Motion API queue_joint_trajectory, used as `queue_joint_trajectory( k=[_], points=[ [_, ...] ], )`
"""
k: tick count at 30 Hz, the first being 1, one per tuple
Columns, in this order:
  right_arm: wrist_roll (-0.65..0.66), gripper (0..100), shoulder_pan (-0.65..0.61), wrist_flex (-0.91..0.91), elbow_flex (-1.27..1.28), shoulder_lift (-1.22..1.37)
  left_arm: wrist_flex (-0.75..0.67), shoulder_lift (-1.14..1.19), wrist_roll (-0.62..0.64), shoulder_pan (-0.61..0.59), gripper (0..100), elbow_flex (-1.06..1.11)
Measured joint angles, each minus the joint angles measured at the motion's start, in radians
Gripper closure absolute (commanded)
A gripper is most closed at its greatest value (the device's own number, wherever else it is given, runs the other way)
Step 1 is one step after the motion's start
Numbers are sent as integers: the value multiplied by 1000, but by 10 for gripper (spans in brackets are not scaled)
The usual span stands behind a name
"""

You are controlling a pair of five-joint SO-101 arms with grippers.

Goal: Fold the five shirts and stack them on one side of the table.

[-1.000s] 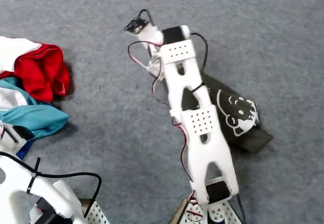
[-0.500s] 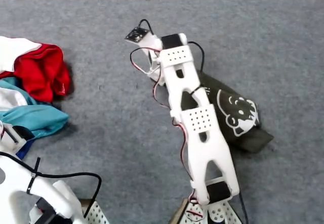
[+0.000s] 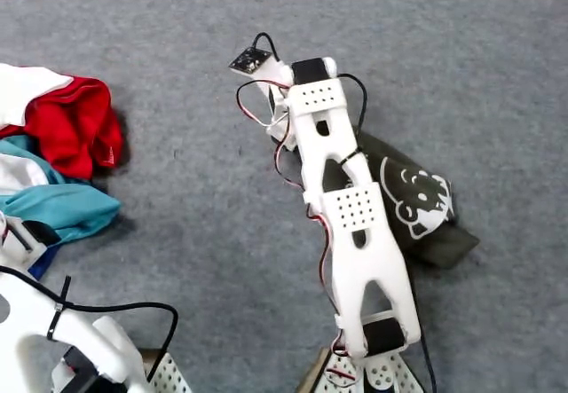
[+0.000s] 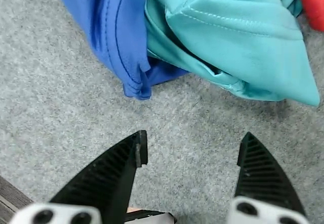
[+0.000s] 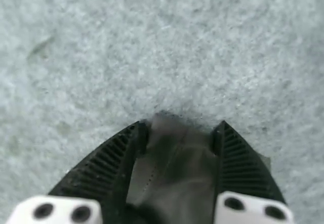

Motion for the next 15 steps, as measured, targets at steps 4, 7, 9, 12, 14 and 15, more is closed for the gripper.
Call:
queue_joint_trajectory(
  k=[4,7,9,12,14,15],
  points=[
    [15,923,3,0,0,0,0,0,0,0,712,0],
    [17,958,9,-2,-2,0,0,0,0,0,712,0],
    [17,961,12,-2,-2,0,0,0,0,0,712,0],
    [17,964,14,-2,-3,8,0,0,0,0,712,0],
    [17,991,14,-2,-9,9,0,0,0,0,712,0],
    [17,995,14,-2,-9,9,0,0,0,0,712,0]
  ],
)
